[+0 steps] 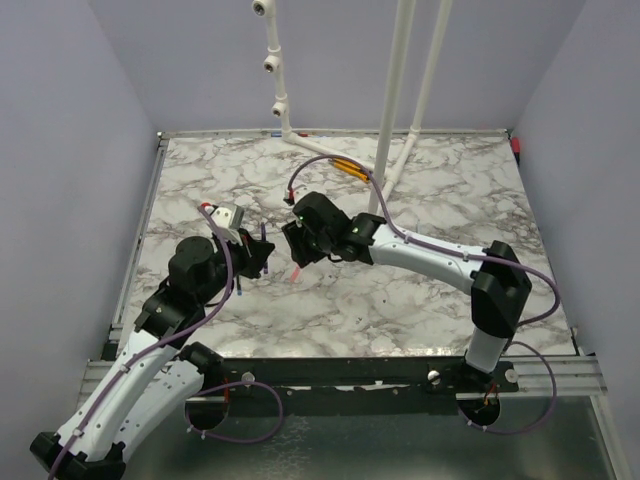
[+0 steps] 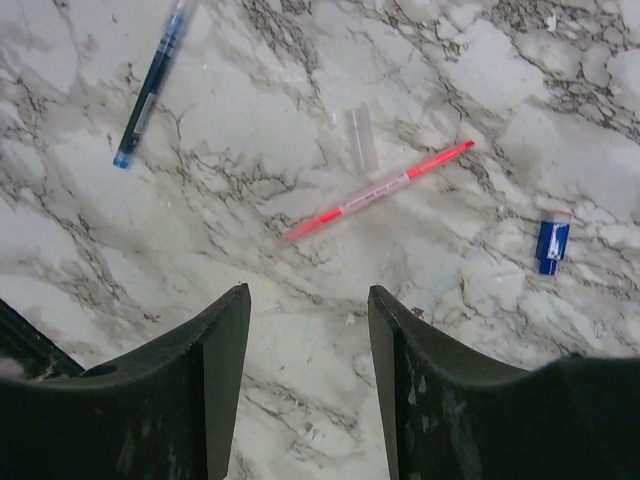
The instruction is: Insert the pens into the pen caps
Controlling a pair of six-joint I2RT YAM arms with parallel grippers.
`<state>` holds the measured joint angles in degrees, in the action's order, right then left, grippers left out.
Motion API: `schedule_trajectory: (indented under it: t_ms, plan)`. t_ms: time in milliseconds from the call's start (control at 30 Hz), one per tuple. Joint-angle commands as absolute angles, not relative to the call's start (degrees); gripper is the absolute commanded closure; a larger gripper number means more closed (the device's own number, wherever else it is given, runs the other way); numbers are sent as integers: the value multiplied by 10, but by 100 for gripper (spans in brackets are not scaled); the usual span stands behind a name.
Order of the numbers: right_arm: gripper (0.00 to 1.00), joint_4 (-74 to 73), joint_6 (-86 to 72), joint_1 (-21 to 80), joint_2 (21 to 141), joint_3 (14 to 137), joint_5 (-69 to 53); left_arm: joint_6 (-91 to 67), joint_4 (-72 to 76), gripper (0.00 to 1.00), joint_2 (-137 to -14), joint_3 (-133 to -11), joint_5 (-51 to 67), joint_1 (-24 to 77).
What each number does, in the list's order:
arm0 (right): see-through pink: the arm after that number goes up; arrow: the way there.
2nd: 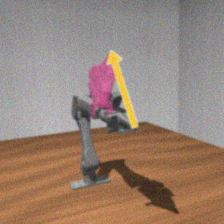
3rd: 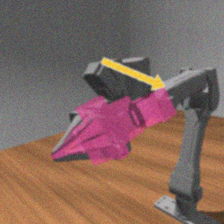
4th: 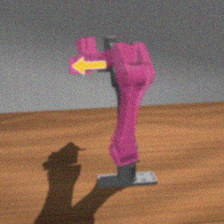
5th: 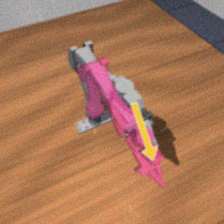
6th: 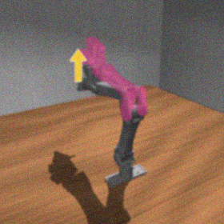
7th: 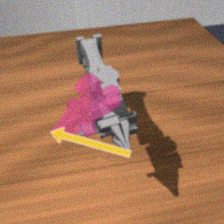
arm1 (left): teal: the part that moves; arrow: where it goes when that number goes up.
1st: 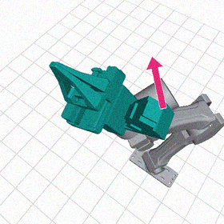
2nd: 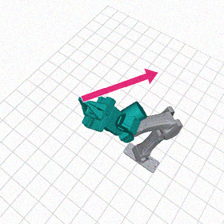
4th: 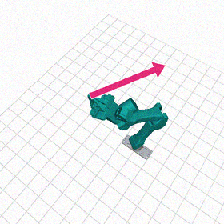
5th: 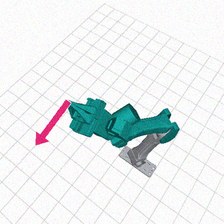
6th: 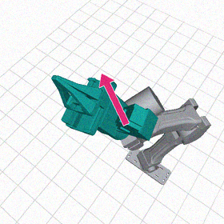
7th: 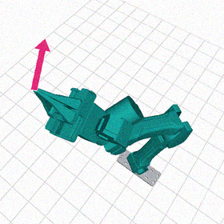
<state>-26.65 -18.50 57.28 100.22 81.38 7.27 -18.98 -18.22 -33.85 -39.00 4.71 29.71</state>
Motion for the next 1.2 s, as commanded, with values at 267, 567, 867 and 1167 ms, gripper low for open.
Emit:
schedule_trajectory:
  t_ms: [267,567,867,1167]
  plan:
    - [44,-312,-139,572,1170,974,79,-184,-196,100,-318,-400,4,297]
    - [45,-324,-134,556,1254,1030,62,-182,-198,100,-316,-400,-9,295]
    - [52,-338,-126,547,1296,1061,66,-182,-198,100,-318,-400,-10,293]
    - [59,-353,-117,543,1332,1088,53,-179,-198,100,-324,-402,-7,291]
